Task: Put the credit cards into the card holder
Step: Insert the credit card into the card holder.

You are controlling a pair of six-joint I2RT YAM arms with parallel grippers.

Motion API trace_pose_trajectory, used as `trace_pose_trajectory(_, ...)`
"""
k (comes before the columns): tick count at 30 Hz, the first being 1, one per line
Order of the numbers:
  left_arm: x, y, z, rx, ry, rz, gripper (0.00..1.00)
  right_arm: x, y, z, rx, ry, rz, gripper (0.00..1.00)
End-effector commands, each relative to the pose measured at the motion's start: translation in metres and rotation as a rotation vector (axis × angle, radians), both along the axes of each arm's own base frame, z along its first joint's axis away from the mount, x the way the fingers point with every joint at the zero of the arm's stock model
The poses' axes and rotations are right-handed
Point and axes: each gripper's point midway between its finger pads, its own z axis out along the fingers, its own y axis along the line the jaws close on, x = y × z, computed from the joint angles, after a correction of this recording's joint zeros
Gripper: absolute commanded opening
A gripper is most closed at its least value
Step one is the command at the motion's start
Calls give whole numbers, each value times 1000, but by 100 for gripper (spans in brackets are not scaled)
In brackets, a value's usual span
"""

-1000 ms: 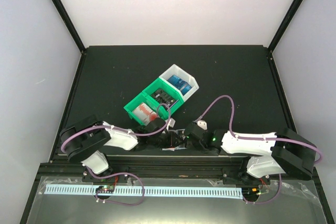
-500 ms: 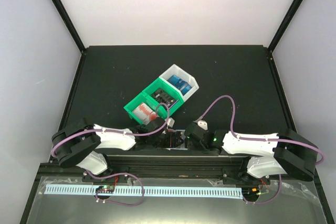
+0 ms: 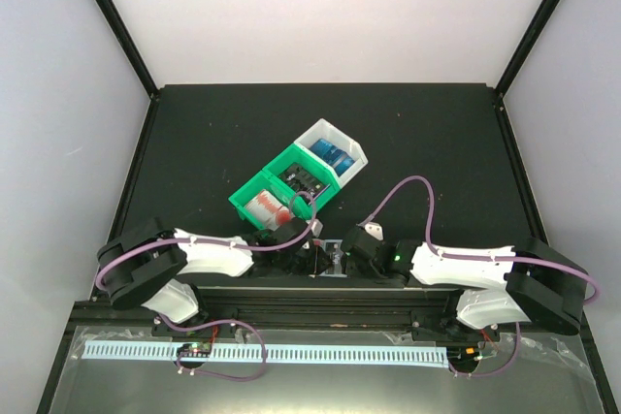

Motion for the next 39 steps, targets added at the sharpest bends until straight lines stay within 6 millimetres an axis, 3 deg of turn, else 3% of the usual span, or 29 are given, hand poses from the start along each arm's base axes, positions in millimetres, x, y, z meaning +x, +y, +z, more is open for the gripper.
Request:
trace_pose_trajectory(1, 1, -6, -2, 30, -15, -29, 22, 2, 1, 6, 17, -20, 4, 48)
trace_pose_trajectory(7, 2, -9, -9, 57, -7, -41, 8, 4, 1, 13, 34, -43, 3, 47)
trace_pose_trajectory(12, 2, 1, -20, 122, 2, -28, 5, 4, -2, 19, 32, -54, -3, 46)
trace_pose_trajectory(26, 0, 26, -43, 249, 31, 14, 2, -9, 6, 16, 68, 5, 65, 34)
trace_pose_trajectory(34, -3, 35, -50, 291, 47, 28, 2, -10, 5, 2, -3, 45, 67, 39)
trace_pose_trajectory(39, -3, 36, -51, 293, 50, 28, 2, -9, 16, 5, 33, 37, 94, 39)
